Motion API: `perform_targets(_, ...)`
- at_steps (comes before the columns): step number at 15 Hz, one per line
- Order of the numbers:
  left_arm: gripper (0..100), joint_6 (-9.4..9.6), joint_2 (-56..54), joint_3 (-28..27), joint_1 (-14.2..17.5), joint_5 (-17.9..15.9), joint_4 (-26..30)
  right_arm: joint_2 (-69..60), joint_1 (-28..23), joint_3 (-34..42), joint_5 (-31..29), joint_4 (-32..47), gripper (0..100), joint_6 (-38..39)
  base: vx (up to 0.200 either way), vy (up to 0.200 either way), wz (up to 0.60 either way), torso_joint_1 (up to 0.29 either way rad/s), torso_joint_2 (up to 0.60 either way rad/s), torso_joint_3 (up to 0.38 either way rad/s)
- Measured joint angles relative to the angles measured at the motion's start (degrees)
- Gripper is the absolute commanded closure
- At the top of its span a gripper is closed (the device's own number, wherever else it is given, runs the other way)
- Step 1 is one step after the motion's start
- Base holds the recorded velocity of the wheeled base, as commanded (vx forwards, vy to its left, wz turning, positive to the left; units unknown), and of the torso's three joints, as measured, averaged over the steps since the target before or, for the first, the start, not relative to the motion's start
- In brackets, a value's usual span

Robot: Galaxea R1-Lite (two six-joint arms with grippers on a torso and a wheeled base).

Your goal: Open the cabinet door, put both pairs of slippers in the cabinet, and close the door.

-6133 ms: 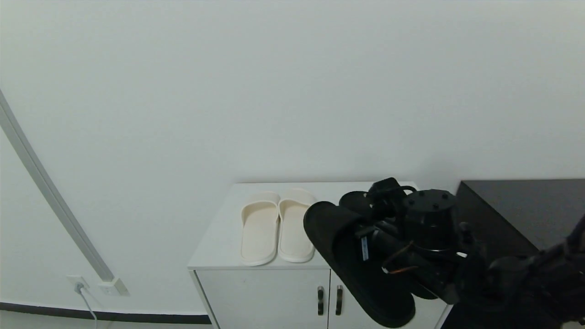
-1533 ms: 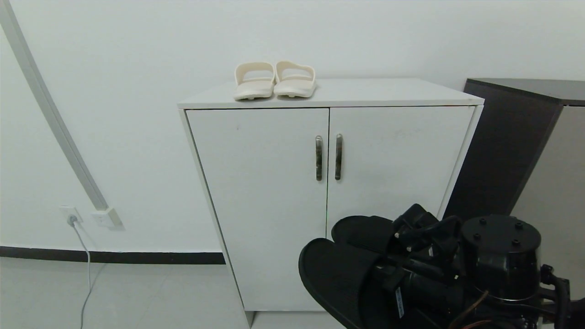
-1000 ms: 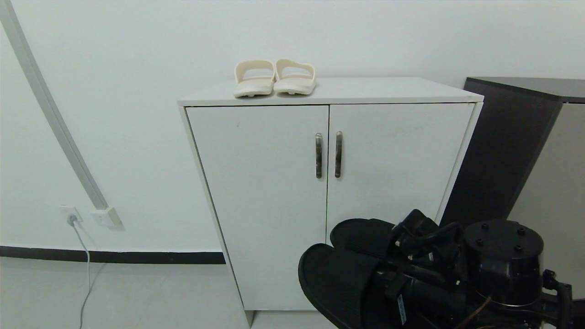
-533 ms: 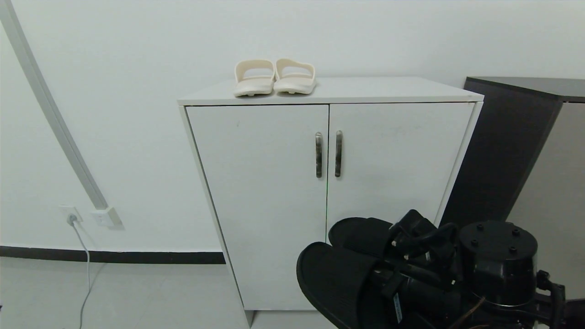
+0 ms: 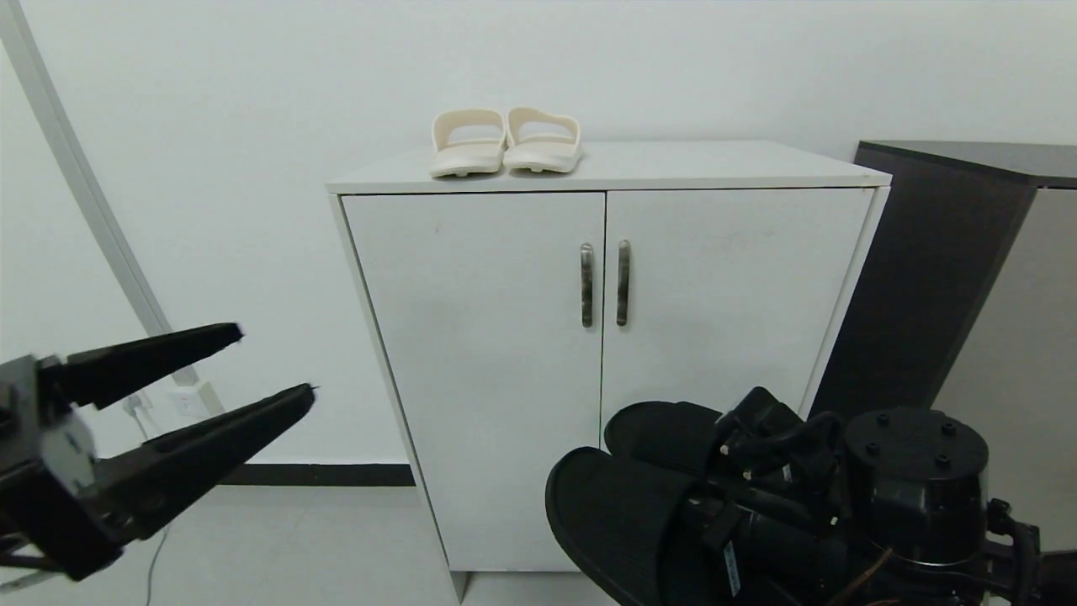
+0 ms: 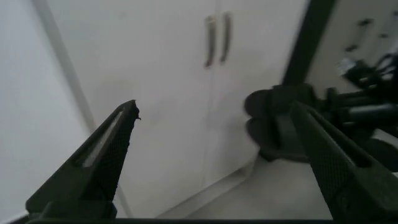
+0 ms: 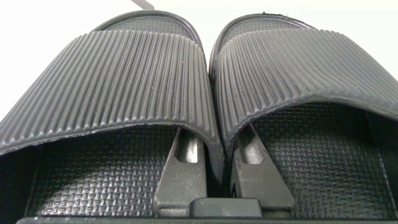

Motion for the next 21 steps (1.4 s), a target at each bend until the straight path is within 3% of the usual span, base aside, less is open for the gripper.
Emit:
perform_targets(3, 0, 0.02, 8.77, -6.31, -8.78, -0.29, -0.82, -0.02, -0.06, 0.04, 0.00, 0.00, 100, 0.06, 0.000, 0.000, 0.00, 0.000, 0.00, 0.000)
perform_targets(5, 0, 0.00, 14.47, -9.79, -12.96, -0.29, -2.16, -0.07, 0.02, 0.11, 0.00, -0.05, 100, 0.00, 0.000, 0.000, 0.00, 0.000, 0.00, 0.000)
perform_targets(8, 0, -0.28, 23.16, -14.52, -17.24, -0.33, -9.14, -0.07, -0.04, 0.20, 0.02, -0.02, 100, -0.05, 0.000, 0.000, 0.00, 0.000, 0.00, 0.000)
perform_targets(10, 0, -1.07, 28.65, -19.35, -19.10, -0.35, -10.65, -0.07, 0.00, 0.20, 0.02, -0.05, 100, -0.05, 0.000, 0.000, 0.00, 0.000, 0.00, 0.000)
perform_targets(13, 0, -6.38, 36.30, -29.07, -21.33, -1.01, -10.90, -0.05, -0.04, 0.22, 0.00, -0.02, 100, -0.06, 0.000, 0.000, 0.00, 0.000, 0.00, 0.000)
perform_targets(17, 0, -12.51, 44.35, -39.64, -21.94, -5.22, -7.67, -0.02, 0.00, 0.26, 0.02, -0.05, 100, -0.02, 0.000, 0.000, 0.00, 0.000, 0.00, 0.000)
perform_targets(19, 0, -14.13, 47.47, -42.84, -21.28, -6.22, -7.06, 0.00, -0.01, 0.30, 0.00, -0.02, 100, -0.06, 0.000, 0.000, 0.00, 0.000, 0.00, 0.000)
perform_targets(21, 0, -14.31, 49.87, -44.29, -20.39, -6.33, -6.92, 0.02, -0.04, 0.30, -0.02, -0.02, 100, -0.02, 0.000, 0.000, 0.00, 0.000, 0.00, 0.000)
